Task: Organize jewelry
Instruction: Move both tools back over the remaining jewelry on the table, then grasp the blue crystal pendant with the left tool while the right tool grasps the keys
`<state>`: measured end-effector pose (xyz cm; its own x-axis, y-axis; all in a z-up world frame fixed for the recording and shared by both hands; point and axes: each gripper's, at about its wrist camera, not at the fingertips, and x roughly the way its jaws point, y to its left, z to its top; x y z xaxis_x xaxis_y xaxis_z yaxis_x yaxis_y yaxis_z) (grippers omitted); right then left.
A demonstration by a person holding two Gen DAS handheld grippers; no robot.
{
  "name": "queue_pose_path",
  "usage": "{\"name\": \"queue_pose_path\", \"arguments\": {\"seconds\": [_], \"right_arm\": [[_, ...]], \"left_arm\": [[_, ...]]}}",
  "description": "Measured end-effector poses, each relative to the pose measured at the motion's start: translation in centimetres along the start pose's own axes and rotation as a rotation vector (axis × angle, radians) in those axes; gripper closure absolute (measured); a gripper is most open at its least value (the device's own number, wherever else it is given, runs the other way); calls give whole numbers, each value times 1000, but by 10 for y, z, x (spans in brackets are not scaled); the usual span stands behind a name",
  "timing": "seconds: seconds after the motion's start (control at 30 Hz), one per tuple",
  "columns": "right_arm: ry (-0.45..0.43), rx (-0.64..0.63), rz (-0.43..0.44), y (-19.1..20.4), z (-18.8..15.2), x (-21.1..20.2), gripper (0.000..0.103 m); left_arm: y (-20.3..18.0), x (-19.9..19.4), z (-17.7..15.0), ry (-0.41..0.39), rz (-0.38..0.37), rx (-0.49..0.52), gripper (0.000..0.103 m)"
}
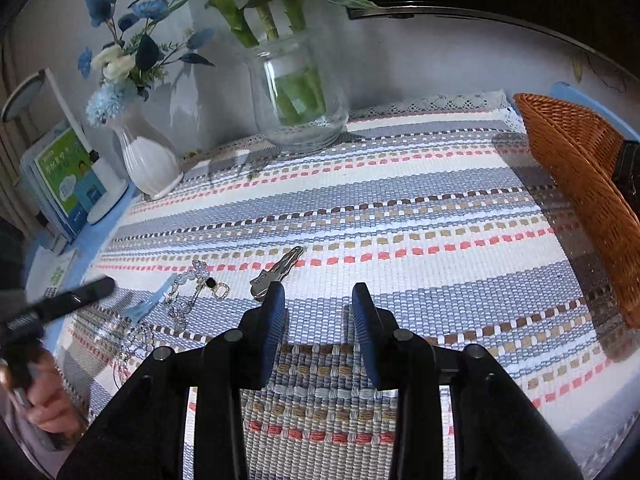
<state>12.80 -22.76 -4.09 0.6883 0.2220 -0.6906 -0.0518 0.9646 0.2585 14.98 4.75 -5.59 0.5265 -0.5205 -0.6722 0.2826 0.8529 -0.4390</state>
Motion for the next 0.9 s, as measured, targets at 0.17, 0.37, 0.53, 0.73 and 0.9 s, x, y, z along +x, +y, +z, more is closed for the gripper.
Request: {"name": "queue_pose_path", "arguments": {"seconds": [0.17,0.37,0.53,0.73,0.9], "right_arm": [[4,2,-6,-1,2,1,65],[35,-21,-23,6,4,6,64],[157,33,75,11,12,23,64],[189,11,57,32,21,40,64],[228,12,22,39,20,57,65]], "left_arm": [[-7,1,-4,1,40,32,58],[-9,11,-4,41,75,46,58],[-7,15,-4,58,91,44,58],[-8,17,-4,58,112,66,58],[-13,18,-5,58,137,92,58]]}}
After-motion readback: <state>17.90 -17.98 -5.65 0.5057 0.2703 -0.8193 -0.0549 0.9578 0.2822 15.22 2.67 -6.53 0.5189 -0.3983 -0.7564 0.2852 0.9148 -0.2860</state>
